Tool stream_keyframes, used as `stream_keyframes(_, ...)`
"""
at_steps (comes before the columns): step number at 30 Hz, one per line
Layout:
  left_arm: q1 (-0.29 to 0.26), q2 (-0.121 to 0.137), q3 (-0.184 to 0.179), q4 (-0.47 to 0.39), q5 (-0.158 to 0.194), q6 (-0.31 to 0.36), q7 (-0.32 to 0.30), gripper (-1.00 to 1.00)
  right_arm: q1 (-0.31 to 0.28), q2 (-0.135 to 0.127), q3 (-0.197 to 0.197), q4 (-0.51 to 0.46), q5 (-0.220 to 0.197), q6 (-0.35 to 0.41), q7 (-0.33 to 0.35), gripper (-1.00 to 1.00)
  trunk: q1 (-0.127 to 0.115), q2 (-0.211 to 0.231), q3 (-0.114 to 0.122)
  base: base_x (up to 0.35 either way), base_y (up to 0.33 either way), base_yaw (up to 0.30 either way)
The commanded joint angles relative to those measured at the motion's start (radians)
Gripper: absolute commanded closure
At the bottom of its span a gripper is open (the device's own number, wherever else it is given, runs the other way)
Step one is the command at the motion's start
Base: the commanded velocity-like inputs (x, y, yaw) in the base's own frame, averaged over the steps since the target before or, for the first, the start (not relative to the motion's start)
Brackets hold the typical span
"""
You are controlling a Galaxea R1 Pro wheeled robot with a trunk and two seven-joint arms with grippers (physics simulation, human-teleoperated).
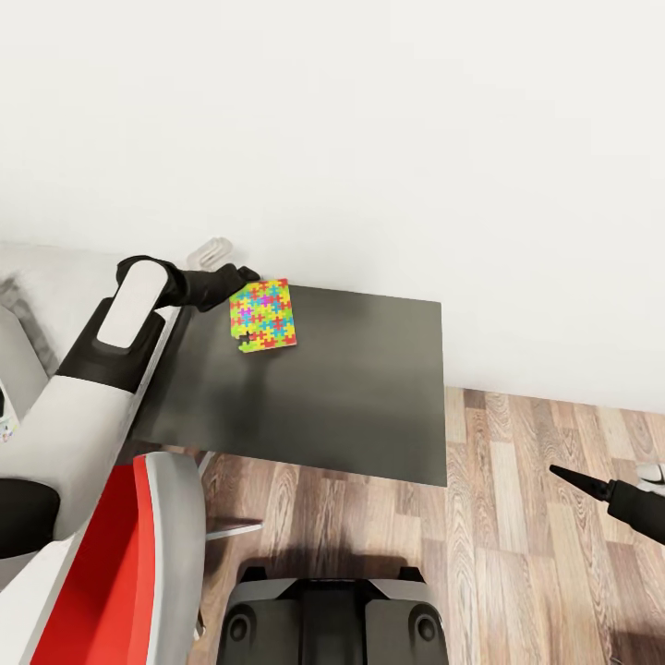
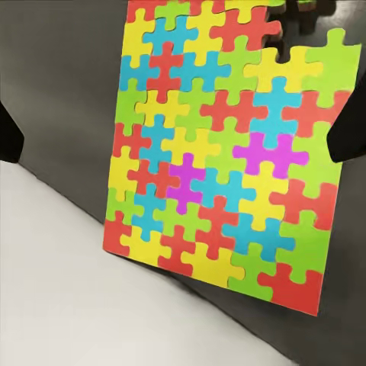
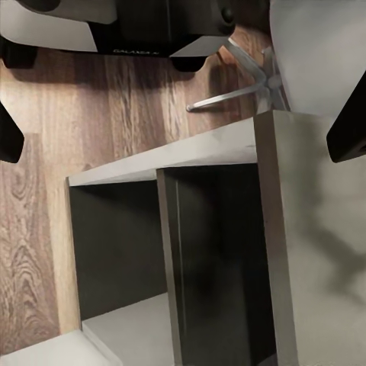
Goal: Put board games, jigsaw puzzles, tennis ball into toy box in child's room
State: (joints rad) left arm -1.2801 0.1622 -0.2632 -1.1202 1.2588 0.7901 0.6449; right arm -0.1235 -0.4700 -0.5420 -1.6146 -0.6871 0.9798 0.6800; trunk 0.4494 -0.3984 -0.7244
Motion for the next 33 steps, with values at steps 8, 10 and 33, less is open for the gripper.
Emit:
stream_keyframes(8,-0.001,0.016,-0.001,-0.001,0.014,0.0,0.036,-1.0,-0.002,-0.003,-0.002,0.0,0.003,0.007,0.005,-1.0,0.001,-0.002,-0.001,0.0,0.0,0.0)
stream_keyframes(10,-0.001,0.018,0.0,0.0,0.014,0.0,0.048,-1.0,-0.002,-0.003,-0.002,0.001,0.003,0.007,0.006,-1.0,0.001,-0.002,-0.001,0.0,0.0,0.0)
stream_keyframes(33,0.0,0.021,-0.001,0.022,0.011,0.0,0.089,-1.0,-0.002,-0.009,-0.003,0.0,0.003,0.008,0.006,-1.0,0.001,-0.002,-0.001,0.0,0.0,0.0)
